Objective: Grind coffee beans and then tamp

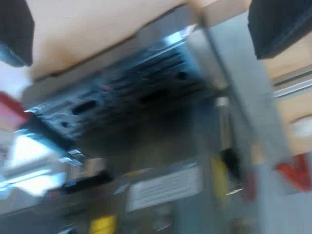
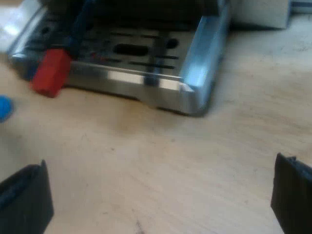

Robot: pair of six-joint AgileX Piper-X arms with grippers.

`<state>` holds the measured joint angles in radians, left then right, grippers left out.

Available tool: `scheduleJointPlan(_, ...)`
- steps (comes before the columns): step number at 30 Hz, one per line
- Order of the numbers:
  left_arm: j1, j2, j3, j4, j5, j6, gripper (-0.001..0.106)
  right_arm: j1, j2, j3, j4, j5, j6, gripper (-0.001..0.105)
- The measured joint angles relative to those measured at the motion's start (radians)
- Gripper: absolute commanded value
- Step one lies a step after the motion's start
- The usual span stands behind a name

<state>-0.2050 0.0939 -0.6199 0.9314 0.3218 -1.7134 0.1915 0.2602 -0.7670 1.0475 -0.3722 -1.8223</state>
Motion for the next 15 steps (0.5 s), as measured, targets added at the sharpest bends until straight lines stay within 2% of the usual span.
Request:
scheduleJointPlan(1,-0.038,0.034,-0.022,-0.009,0.026,0.002,0.09,0.031,0.016,-0.015,0.0,0.0,-0.002,0.093)
scheduleJointPlan(4,-0.067,0.064,-0.031,-0.017,0.06,0.005,0.09,0.097,0.047,-0.031,-0.004,-0.018,-0.007,0.093)
scheduleJointPlan(5,-0.111,0.106,-0.032,-0.013,0.108,0.028,0.09,0.108,0.053,-0.031,-0.004,-0.024,-0.009,0.093)
scheduleJointPlan(7,-0.135,0.127,-0.032,-0.013,0.118,0.065,0.09,0.139,0.064,-0.031,0.003,-0.027,-0.022,0.093)
scheduleJointPlan(8,-0.15,0.14,-0.031,-0.016,0.118,0.078,0.09,0.222,0.095,-0.031,0.003,-0.025,-0.048,0.093)
scheduleJointPlan(9,-0.159,0.144,-0.028,-0.023,0.118,0.085,0.09,0.243,0.101,-0.031,0.003,-0.023,-0.056,0.093)
scheduleJointPlan(15,-0.228,0.192,0.055,-0.158,0.13,0.103,0.09,0.41,0.173,-0.031,-0.029,0.061,-0.075,0.093)
